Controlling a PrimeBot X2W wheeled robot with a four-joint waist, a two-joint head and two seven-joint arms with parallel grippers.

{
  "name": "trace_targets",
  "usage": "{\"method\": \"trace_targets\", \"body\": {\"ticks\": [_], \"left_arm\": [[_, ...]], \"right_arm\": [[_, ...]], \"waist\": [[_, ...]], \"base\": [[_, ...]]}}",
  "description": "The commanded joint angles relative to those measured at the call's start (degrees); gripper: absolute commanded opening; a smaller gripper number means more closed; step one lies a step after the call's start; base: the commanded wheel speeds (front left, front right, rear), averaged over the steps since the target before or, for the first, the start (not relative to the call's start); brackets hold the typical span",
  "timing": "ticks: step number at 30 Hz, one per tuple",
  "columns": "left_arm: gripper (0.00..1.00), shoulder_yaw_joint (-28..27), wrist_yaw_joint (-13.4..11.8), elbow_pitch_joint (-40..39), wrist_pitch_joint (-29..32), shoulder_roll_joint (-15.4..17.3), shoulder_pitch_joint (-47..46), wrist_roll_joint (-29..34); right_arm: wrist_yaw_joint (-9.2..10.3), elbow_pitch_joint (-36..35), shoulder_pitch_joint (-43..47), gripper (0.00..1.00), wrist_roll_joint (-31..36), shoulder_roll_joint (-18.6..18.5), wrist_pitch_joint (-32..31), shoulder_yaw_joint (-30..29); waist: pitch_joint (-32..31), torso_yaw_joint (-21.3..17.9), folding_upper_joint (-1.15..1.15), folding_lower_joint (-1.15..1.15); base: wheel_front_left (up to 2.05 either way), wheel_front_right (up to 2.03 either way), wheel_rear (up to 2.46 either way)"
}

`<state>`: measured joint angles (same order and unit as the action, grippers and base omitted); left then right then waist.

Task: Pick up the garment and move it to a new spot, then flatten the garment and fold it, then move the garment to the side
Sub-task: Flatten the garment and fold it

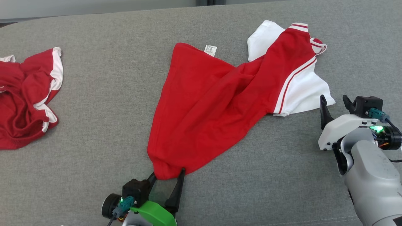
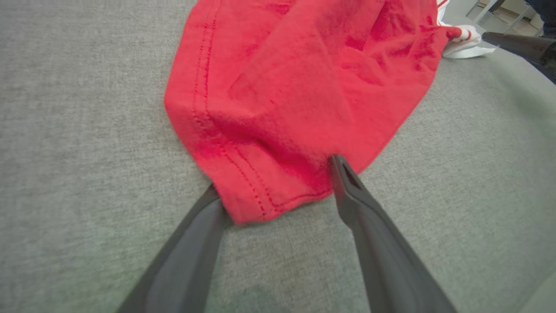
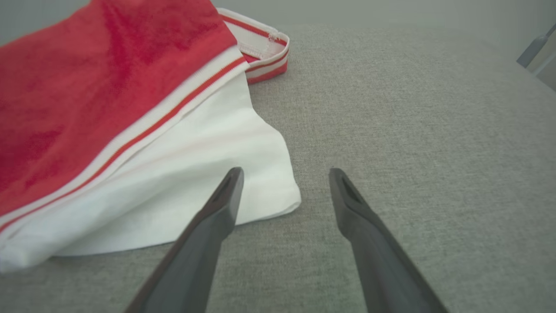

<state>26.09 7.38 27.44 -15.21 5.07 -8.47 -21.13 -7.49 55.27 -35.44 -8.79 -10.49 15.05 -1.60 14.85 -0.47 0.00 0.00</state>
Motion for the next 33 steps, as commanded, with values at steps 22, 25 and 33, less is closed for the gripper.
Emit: {"method": "trace_targets", "body": {"ticks": [22, 25, 33], "left_arm": [[0.91, 1.0, 0.2, -1.6, 0.1, 0.1, -2.4, -0.7], [0.00, 2.1, 0.2, -0.7, 0.1, 0.1, -2.8, -1.6], [0.00, 0.9, 0.2, -3.8, 0.1, 0.1, -3.1, -4.2]], "right_arm": [[-0.18, 12.5, -5.8, 0.00, -11.9, 1.9, -0.7, 10.4], [-0.17, 10.8, -5.2, 0.00, -14.1, 1.0, -0.4, 13.0], [0.01, -2.2, -1.6, 0.00, -18.4, -2.5, 0.1, 15.6]], "waist": [[2.9, 3.0, 0.00, 0.00], [2.8, 2.9, 0.00, 0.00], [0.2, 2.0, 0.00, 0.00]], "base": [[0.00, 0.00, 0.00], [0.00, 0.00, 0.00], [0.00, 0.00, 0.00]]}}
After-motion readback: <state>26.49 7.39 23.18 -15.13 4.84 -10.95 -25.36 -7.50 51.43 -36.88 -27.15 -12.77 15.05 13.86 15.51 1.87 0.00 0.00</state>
